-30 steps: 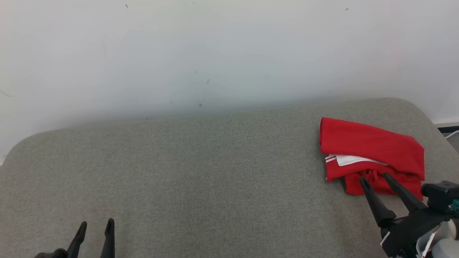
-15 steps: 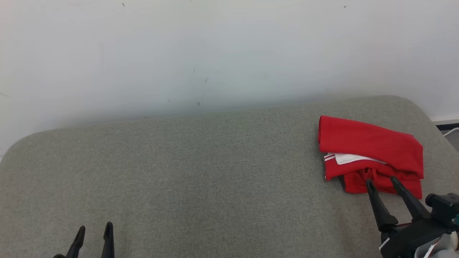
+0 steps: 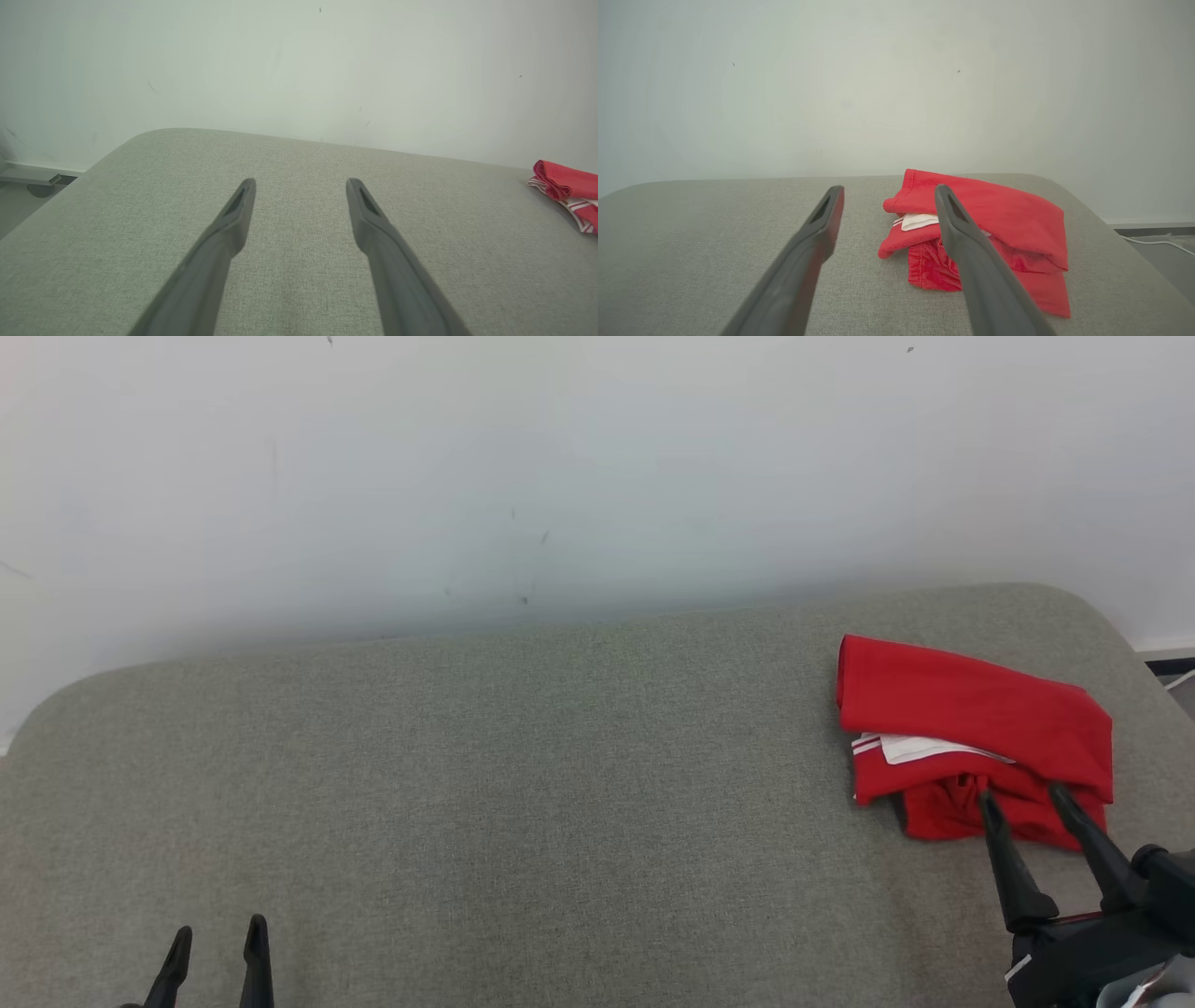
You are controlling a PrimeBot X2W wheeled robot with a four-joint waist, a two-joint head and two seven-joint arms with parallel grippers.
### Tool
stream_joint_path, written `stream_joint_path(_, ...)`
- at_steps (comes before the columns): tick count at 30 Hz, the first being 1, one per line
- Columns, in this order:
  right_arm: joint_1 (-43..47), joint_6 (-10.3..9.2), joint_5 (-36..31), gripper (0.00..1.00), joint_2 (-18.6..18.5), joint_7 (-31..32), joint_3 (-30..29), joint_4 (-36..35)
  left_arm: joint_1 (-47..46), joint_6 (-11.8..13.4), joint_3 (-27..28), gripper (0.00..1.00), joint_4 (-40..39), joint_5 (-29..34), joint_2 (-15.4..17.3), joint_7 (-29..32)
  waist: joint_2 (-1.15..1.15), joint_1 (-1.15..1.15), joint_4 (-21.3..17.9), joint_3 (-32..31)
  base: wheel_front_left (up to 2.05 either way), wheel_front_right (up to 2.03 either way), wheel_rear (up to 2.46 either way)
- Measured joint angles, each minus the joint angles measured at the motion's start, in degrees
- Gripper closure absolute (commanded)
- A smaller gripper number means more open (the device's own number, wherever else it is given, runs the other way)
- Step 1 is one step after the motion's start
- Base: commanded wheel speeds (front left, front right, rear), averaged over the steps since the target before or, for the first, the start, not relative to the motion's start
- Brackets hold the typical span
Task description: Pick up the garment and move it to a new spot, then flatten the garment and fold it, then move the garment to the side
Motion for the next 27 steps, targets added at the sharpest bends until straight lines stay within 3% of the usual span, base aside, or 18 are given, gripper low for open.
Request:
stream_joint_path(6,2.4,0.00,-2.9,0.00,2.8,0.0,-2.6,-0.4,0.2,0.3,1.0,0.00,-0.4,1.1,-0.4,0.0,0.00,0.00,0.4,0.3,0.00,0.00,0.00)
stream_joint_path(27,3.3,0.00,-7.5,0.00,5.3,0.0,-6.5,-0.4,0.2,0.5,2.7,0.00,-0.6,3.0,-2.3,0.0,0.00,0.00,1.1,0.8,0.00,0.00,0.00)
